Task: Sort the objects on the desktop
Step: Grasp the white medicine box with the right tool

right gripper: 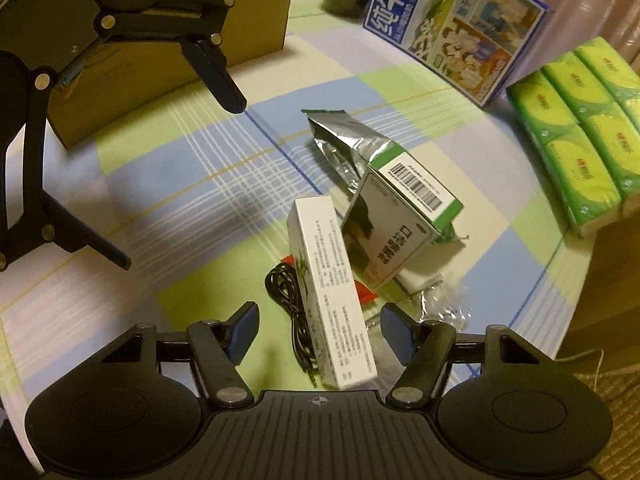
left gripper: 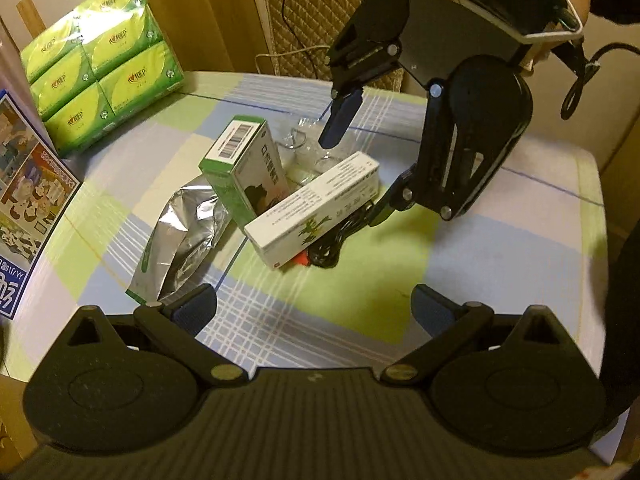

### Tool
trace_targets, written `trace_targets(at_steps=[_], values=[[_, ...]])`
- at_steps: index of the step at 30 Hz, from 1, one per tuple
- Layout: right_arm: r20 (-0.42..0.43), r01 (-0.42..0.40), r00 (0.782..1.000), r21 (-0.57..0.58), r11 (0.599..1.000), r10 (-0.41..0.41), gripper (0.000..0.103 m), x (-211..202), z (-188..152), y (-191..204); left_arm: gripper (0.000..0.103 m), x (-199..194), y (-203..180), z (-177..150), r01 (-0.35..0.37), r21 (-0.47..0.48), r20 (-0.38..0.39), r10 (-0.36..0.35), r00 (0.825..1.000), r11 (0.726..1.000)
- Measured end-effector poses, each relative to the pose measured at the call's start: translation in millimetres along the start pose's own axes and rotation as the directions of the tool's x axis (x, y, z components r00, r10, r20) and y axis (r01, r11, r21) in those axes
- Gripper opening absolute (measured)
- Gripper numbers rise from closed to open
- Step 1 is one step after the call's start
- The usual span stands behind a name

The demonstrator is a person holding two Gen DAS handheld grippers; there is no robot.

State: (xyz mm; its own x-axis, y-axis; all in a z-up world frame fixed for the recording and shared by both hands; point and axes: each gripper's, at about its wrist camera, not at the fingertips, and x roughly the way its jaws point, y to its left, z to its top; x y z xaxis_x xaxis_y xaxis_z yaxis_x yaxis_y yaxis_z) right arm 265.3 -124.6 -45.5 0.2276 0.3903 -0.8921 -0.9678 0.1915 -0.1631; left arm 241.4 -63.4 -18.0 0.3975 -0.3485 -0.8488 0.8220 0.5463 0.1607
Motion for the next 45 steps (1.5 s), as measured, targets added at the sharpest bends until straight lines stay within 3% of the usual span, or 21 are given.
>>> trace_targets(at_steps=[18,28,36,45], values=[[-0.081,-0.013,0.997,-0.042,0.999,0.010,0.046,40,15,-3,0.102,24,10,-7,0.021,0.013,-0.028,-0.021,0.999,1.000],[-0.105,-0.002,0.995,-0.018,1.000,0.000,0.023,43,15,-4,0.102,27,13,-9,0.015,0.019,-0.041,-0.014,0.999,1.000],[-0.084,0.003,0.996,0.003,1.000,-0.003,0.023,23,4,8,0.102,26,9,-7,0.006,0.017,-0.045,-0.005,0.999,1.000],[-0.129,0.022,0.992,0.075,0.997,-0.012,0.023,-5,-45,9,0.101,28,-2,3,0.006,0.023,-0.029,-0.005,1.000,1.000]])
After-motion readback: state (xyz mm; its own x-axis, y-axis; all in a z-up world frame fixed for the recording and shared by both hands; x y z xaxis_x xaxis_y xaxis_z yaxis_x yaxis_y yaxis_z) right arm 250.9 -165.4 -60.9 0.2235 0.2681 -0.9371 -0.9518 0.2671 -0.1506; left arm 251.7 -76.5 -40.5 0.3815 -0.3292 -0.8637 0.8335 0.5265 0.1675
